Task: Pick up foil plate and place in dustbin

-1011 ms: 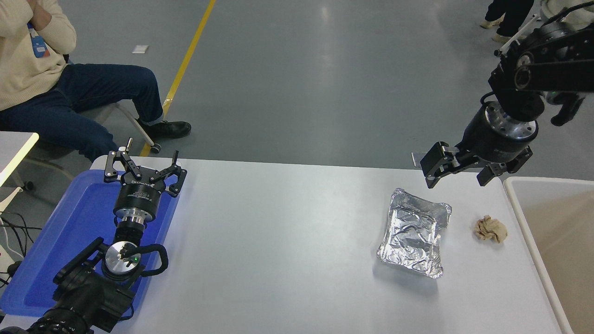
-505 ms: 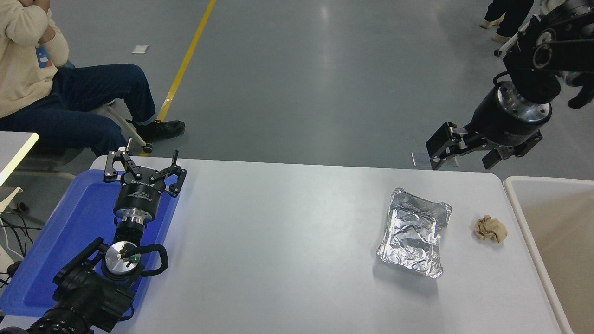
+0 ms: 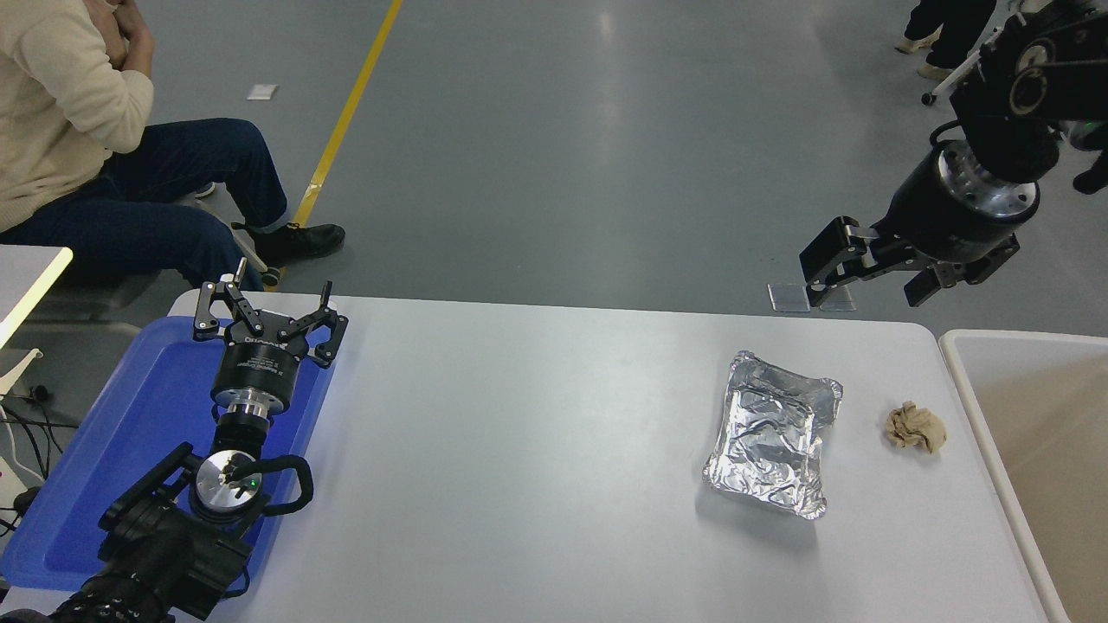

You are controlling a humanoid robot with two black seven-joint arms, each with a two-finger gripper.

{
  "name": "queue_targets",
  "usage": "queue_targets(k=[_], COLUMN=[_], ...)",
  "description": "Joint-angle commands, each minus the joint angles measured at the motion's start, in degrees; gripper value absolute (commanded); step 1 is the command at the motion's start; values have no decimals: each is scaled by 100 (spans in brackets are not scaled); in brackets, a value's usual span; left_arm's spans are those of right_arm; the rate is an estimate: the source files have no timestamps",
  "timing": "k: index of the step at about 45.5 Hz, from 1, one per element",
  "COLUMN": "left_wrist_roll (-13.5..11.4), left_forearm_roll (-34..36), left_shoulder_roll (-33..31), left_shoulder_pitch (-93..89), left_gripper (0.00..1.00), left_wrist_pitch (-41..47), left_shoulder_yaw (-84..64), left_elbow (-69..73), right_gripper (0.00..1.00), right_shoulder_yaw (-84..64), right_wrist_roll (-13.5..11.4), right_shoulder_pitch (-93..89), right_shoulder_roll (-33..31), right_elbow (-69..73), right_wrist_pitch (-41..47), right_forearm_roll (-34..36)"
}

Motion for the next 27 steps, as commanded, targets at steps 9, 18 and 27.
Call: queue_targets(k=[9,18,27], left_wrist_roll=[-8,-8,-8], left_forearm_roll=[-7,-7,2], left_shoulder_roll=[0,0,0], left_shoulder_pitch=[0,0,0], left_gripper=[100,100,100], left_wrist_pitch=[0,0,0], left_shoulder_yaw=[0,0,0], left_elbow=[5,5,5], right_gripper=[100,100,100], right_shoulder_yaw=[106,168,133], right_wrist_roll=[-1,-1,-1], right_shoulder_pitch=[-144,-679,-1400], right_shoulder_roll=[-193,-132,78], right_elbow=[-109,-488,-496], right_wrist_pitch=[0,0,0], right_forearm_roll=[25,25,16])
